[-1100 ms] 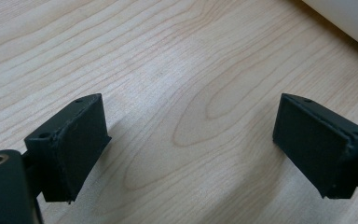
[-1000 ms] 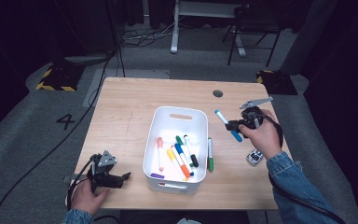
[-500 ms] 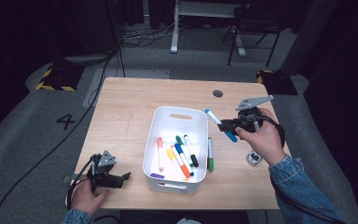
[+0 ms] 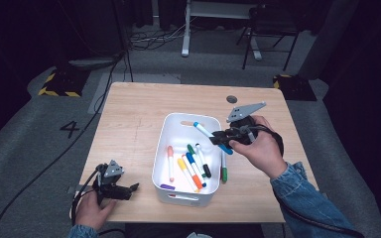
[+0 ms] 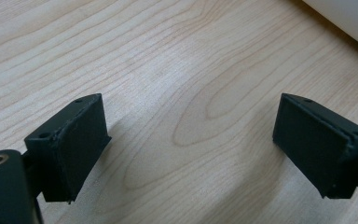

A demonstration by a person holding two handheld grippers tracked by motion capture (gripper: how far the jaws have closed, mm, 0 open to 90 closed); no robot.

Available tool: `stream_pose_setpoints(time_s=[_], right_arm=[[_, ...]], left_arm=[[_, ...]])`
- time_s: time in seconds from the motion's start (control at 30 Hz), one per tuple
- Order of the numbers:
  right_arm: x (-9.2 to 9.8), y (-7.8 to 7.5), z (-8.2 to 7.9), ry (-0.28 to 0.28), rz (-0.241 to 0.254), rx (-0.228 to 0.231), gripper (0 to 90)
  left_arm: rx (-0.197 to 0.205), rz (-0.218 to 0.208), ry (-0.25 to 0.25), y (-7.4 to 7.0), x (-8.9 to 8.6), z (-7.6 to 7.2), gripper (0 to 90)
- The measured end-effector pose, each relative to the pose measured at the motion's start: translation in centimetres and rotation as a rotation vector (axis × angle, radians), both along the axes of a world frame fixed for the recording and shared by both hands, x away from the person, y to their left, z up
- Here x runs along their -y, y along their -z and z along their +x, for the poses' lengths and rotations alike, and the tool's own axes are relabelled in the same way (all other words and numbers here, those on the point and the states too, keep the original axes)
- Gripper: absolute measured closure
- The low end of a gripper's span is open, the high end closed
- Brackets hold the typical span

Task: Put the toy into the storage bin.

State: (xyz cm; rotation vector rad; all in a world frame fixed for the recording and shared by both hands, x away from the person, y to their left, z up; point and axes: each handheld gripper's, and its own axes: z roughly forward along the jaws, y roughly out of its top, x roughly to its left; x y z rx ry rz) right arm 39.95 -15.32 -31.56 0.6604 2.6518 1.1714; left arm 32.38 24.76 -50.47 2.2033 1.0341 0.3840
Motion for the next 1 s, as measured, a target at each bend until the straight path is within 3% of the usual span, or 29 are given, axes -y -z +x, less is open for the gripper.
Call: stream_pose_setpoints(time_s=[0.5, 1.0], right_arm=[[-3.1, 0.5, -0.8, -0.069, 0.004, -0.003, 77.0], [-4.4, 3.1, -1.1, -0.114, -0.116, -0.015, 77.0]], left_arm=[[-0.005, -0.004, -0.008, 0.0, 0.0, 0.0, 11.2], [-0.004, -0.003, -0.005, 0.0, -0.1, 0.0, 11.3]])
